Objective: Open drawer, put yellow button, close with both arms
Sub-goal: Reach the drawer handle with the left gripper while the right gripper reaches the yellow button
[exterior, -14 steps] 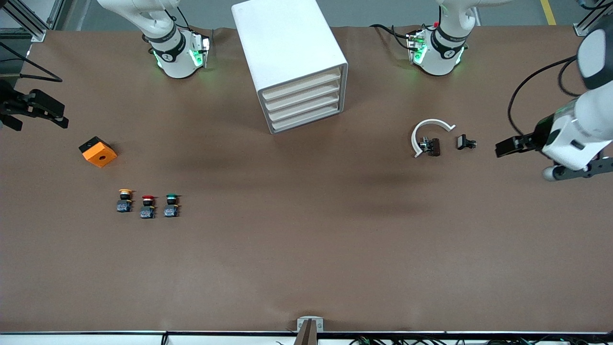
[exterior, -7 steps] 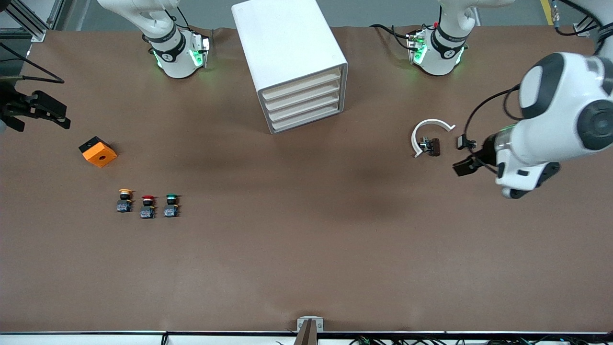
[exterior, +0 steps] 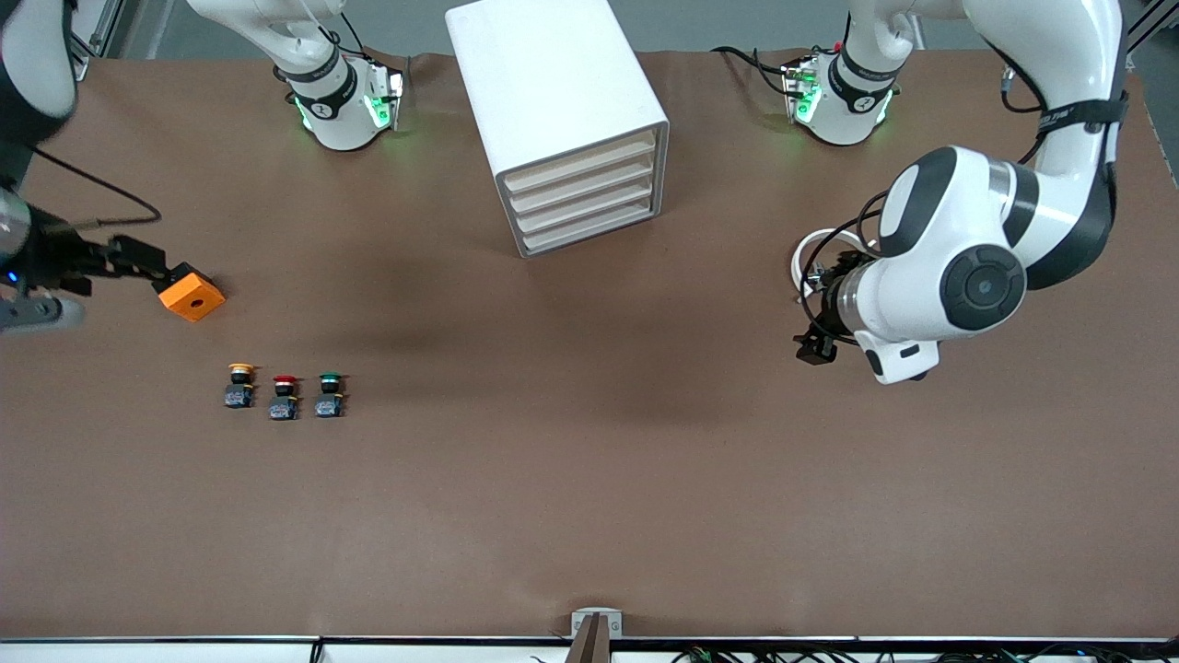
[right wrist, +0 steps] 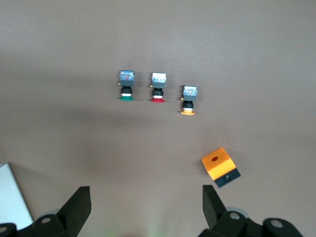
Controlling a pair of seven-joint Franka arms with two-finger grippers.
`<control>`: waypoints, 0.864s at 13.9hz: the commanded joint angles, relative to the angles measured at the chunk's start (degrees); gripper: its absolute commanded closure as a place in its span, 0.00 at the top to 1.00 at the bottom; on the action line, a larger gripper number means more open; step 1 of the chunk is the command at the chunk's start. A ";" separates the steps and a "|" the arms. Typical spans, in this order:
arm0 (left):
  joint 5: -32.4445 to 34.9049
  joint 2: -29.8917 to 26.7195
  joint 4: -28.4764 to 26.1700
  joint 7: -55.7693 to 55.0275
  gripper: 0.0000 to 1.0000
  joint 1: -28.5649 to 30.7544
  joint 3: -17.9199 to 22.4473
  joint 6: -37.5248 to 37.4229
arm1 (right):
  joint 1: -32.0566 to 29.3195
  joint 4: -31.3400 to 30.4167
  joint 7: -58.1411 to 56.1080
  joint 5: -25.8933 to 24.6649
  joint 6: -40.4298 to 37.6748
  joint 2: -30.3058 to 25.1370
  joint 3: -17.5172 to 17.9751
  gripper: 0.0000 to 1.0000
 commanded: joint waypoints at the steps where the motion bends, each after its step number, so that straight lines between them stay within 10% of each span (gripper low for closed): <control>1: -2.32 2.23 2.08 -14.43 1.00 -1.59 0.08 -1.46 | -1.42 -3.59 -1.13 -1.02 6.33 3.05 0.22 1.00; 6: -20.93 2.05 2.17 -19.83 1.00 -1.60 0.08 -3.30 | -3.00 -17.66 -1.04 -2.60 28.39 4.98 0.13 1.00; 12: -36.40 8.73 2.17 -19.91 1.00 -2.91 -0.19 -3.39 | -6.96 -20.84 -0.95 -2.60 41.16 12.80 0.22 1.00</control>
